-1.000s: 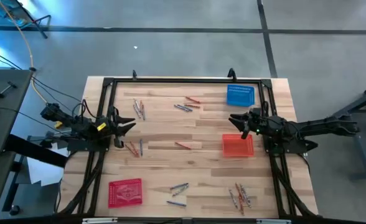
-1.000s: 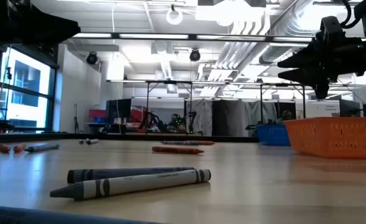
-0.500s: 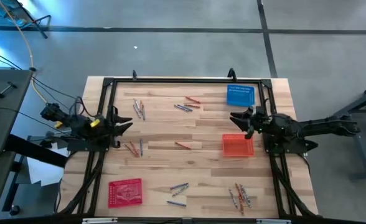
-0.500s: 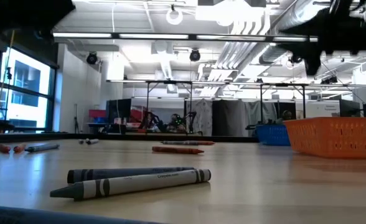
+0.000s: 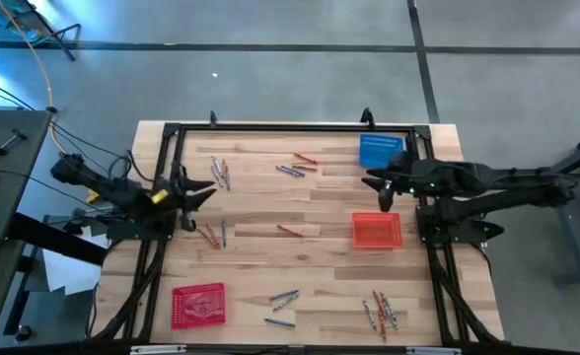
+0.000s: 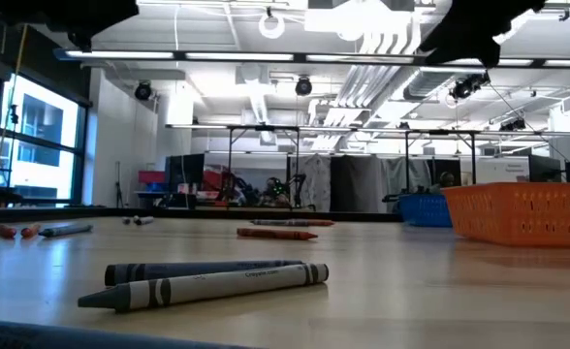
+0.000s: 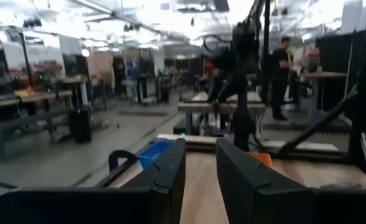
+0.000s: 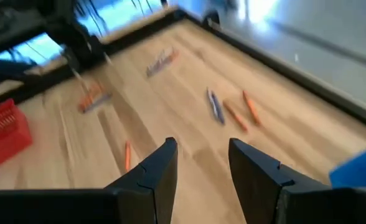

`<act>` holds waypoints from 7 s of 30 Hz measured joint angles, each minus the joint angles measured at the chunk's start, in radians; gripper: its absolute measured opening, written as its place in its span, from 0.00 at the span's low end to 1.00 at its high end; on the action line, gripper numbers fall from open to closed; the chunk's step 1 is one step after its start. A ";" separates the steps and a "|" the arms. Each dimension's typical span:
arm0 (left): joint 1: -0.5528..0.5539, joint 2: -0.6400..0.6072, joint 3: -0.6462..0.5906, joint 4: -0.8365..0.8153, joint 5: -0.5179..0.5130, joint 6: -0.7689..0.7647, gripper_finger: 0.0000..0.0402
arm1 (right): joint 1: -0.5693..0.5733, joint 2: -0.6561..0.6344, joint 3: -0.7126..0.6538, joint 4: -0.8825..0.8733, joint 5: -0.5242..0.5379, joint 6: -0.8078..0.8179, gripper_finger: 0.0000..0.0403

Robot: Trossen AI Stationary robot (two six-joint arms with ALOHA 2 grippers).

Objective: Sort crayons
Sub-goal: Put the gray crayon into the blue bin

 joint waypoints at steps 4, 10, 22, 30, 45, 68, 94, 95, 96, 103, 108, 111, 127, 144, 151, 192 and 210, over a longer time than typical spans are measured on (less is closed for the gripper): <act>0.000 0.137 0.079 0.001 0.000 -0.035 0.19 | 0.000 0.115 0.144 -0.193 -0.042 0.079 0.35; 0.000 0.320 0.213 -0.048 -0.001 -0.049 0.19 | 0.000 0.265 0.325 -0.385 -0.046 0.089 0.35; 0.000 0.558 0.361 -0.297 0.000 -0.241 0.19 | 0.063 0.452 0.372 -0.700 -0.311 0.263 0.35; 0.000 0.587 0.361 -0.296 0.000 -0.268 0.19 | 0.221 0.530 0.371 -0.750 -0.509 0.565 0.35; 0.000 0.590 0.361 -0.292 0.069 -0.321 0.19 | 0.626 0.796 0.371 -0.623 -0.543 1.096 0.35; 0.000 0.590 0.361 -0.294 0.126 -0.337 0.19 | 0.734 1.055 0.371 -0.415 -0.549 1.290 0.35; 0.000 0.590 0.361 -0.307 0.126 -0.328 0.19 | 0.736 1.141 0.371 -0.417 -0.542 1.376 0.35; 0.000 0.590 0.361 -0.307 0.126 -0.328 0.19 | 0.736 1.143 0.372 -0.417 -0.543 1.375 0.35; 0.000 0.590 0.361 -0.307 0.126 -0.329 0.19 | 0.735 1.145 0.372 -0.417 -0.545 1.374 0.35; 0.000 0.590 0.361 -0.306 0.126 -0.329 0.19 | 0.736 1.146 0.372 -0.416 -0.539 1.371 0.35; 0.000 0.590 0.361 -0.307 0.126 -0.329 0.19 | 0.736 1.146 0.372 -0.402 -0.537 1.350 0.35; 0.000 0.590 0.361 -0.312 0.126 -0.329 0.19 | 0.736 1.146 0.372 -0.385 -0.539 1.345 0.32; 0.000 0.590 0.361 -0.313 0.126 -0.330 0.19 | 0.734 1.145 0.371 -0.352 -0.545 1.319 0.02; 0.000 0.590 0.361 -0.313 0.126 -0.347 0.19 | 0.735 1.057 0.371 -0.389 -0.469 1.325 0.00; 0.000 0.590 0.361 -0.313 0.126 -0.347 0.19 | 0.735 1.029 0.371 -0.431 -0.451 1.337 0.00; 0.000 0.663 0.362 -0.311 0.126 -0.346 0.19 | 0.735 1.021 0.371 -0.494 -0.348 1.383 0.00; 0.000 0.674 0.362 -0.305 0.121 -0.345 0.19 | 0.733 0.869 0.372 -0.742 -0.203 1.444 0.00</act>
